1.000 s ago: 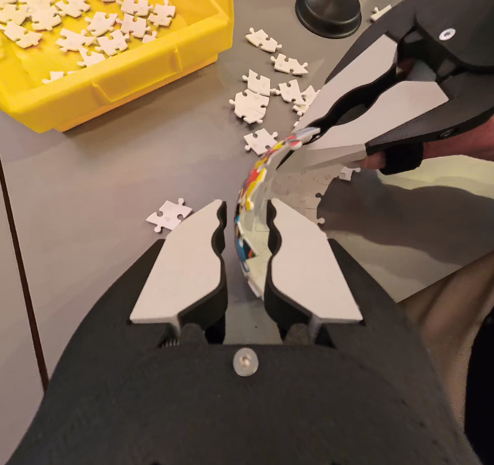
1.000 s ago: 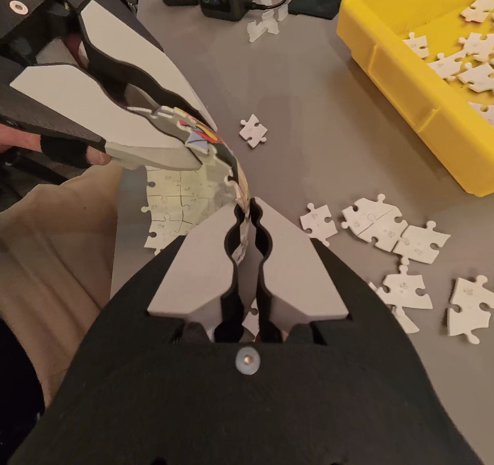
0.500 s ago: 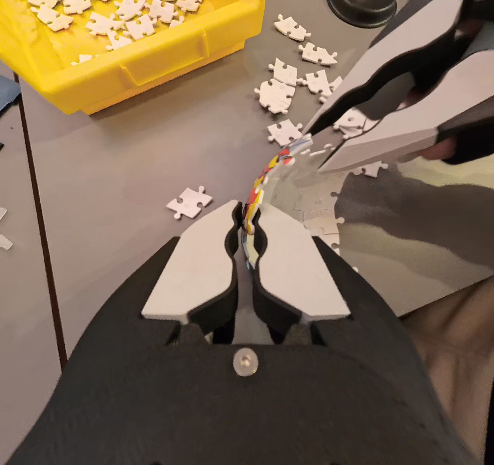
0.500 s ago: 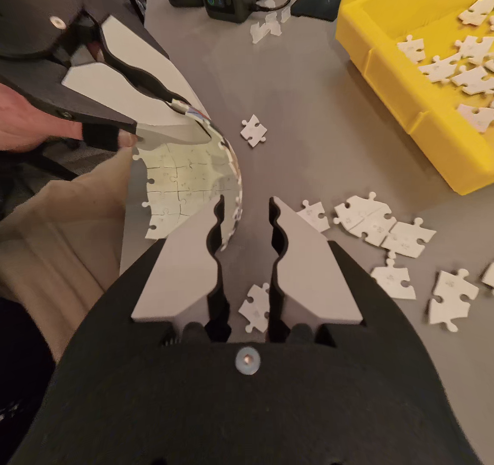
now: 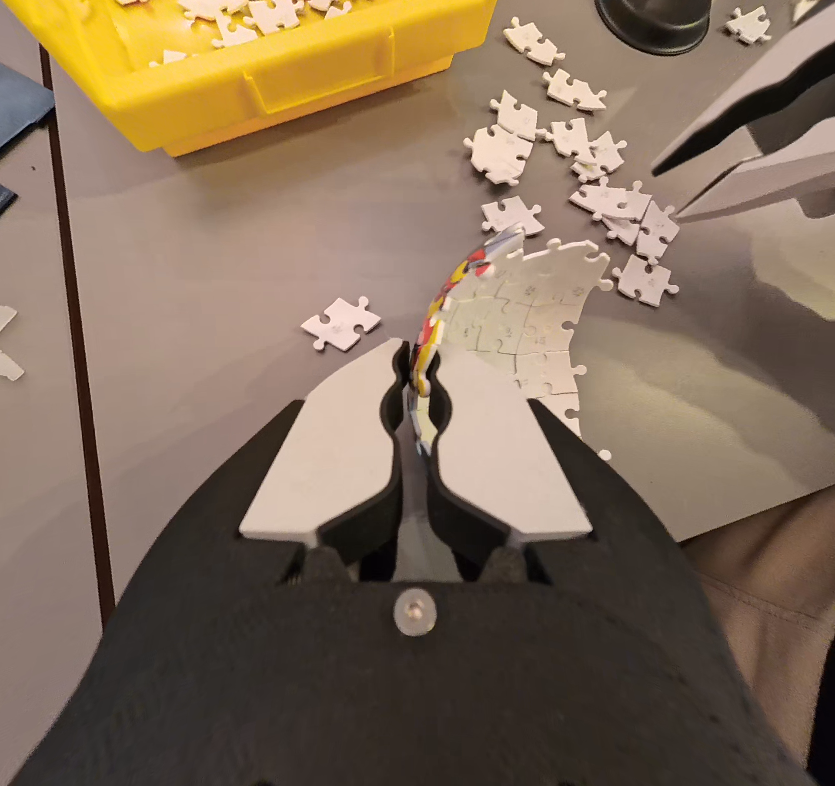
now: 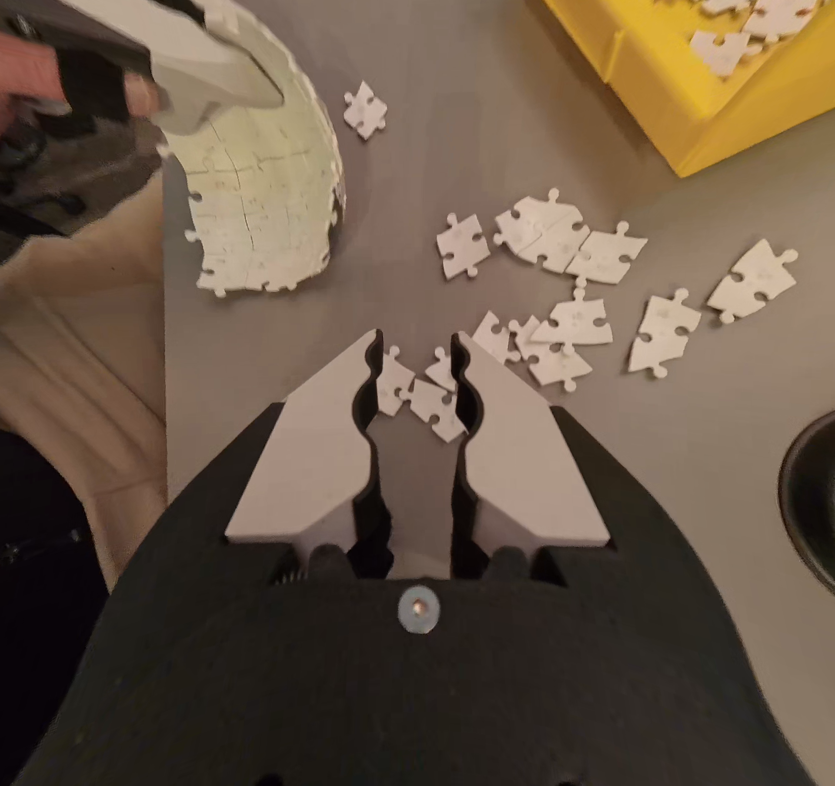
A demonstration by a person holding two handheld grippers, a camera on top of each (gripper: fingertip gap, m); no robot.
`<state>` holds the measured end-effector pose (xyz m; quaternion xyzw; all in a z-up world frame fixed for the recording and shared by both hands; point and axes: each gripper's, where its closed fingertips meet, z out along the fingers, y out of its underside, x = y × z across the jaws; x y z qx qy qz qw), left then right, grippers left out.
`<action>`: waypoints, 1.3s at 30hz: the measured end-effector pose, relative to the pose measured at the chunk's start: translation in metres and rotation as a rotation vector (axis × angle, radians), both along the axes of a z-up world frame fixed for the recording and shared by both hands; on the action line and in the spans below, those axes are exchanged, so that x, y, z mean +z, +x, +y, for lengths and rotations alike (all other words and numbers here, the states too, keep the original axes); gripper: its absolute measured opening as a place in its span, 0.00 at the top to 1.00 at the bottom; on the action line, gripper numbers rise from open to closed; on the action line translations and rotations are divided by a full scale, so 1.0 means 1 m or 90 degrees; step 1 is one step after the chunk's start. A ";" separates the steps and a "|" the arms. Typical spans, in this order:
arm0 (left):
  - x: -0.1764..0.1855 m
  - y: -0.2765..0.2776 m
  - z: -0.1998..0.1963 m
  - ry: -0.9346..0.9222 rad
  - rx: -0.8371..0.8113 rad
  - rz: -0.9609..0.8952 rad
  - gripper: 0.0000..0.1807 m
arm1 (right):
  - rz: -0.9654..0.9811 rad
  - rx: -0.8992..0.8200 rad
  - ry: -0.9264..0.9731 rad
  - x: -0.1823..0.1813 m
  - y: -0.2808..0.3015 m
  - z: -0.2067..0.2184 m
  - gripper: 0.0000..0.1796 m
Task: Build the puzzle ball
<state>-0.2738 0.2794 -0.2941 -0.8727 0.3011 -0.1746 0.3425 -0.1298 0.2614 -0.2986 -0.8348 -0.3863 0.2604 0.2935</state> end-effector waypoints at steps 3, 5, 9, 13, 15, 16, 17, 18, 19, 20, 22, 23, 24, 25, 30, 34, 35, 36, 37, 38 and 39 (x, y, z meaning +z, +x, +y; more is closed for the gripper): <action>-0.001 -0.001 0.001 0.000 0.002 -0.004 0.97 | -0.047 0.025 -0.006 -0.012 0.005 -0.013 0.85; -0.002 -0.002 0.002 -0.001 0.005 -0.005 0.97 | -0.065 0.047 -0.014 -0.019 0.003 -0.024 0.84; -0.001 -0.002 0.002 -0.001 0.006 -0.005 0.97 | -0.114 0.093 0.009 -0.028 0.000 -0.039 0.84; -0.001 -0.001 0.002 -0.003 0.004 -0.004 0.97 | -0.151 0.111 0.017 -0.040 -0.004 -0.044 0.85; -0.001 -0.001 0.001 -0.005 0.002 -0.004 0.97 | -0.145 0.119 0.015 -0.041 -0.009 -0.047 0.87; -0.001 -0.001 0.001 -0.006 0.002 -0.002 0.97 | -0.144 0.124 0.014 -0.041 -0.010 -0.048 0.88; -0.001 -0.001 0.001 -0.006 0.001 -0.002 0.97 | -0.147 0.129 0.014 -0.041 -0.010 -0.049 0.88; -0.001 0.000 0.001 -0.005 0.000 -0.003 0.97 | -0.151 0.133 0.013 -0.041 -0.010 -0.051 0.88; -0.001 0.000 0.001 -0.004 0.000 -0.002 0.97 | -0.153 0.139 0.009 -0.041 -0.010 -0.052 0.88; -0.001 0.000 0.001 -0.003 0.000 -0.001 0.97 | -0.156 0.146 0.007 -0.041 -0.009 -0.054 0.89; 0.000 0.000 0.001 0.000 0.000 0.000 0.97 | -0.160 0.164 0.003 -0.041 -0.008 -0.059 0.89; -0.001 -0.001 0.002 0.001 0.001 0.000 0.97 | -0.159 0.172 -0.002 -0.040 -0.007 -0.062 0.89; -0.001 -0.001 0.002 0.002 0.002 0.000 0.97 | -0.156 0.172 -0.004 -0.040 -0.006 -0.063 0.89; -0.001 -0.002 0.002 0.003 0.003 -0.003 0.97 | -0.147 0.168 -0.005 -0.038 -0.005 -0.063 0.88; 0.001 -0.005 0.005 0.008 0.011 -0.008 0.97 | -0.142 0.105 0.018 -0.027 0.016 -0.047 0.86; 0.000 -0.005 0.006 0.008 0.010 -0.011 0.97 | -0.155 0.074 0.039 -0.025 0.034 -0.037 0.85; 0.000 -0.005 0.006 0.006 0.009 -0.011 0.97 | -0.153 0.071 0.044 -0.025 0.035 -0.036 0.85; 0.000 -0.004 0.007 0.005 0.008 -0.012 0.97 | -0.151 0.068 0.049 -0.025 0.036 -0.035 0.85; 0.000 -0.004 0.007 0.004 0.007 -0.013 0.97 | -0.153 0.066 0.054 -0.026 0.036 -0.034 0.84; 0.000 -0.003 0.008 0.004 0.007 -0.014 0.97 | -0.156 0.066 0.060 -0.027 0.035 -0.034 0.83; 0.000 -0.003 0.009 0.004 0.007 -0.015 0.97 | -0.160 0.065 0.065 -0.030 0.035 -0.033 0.83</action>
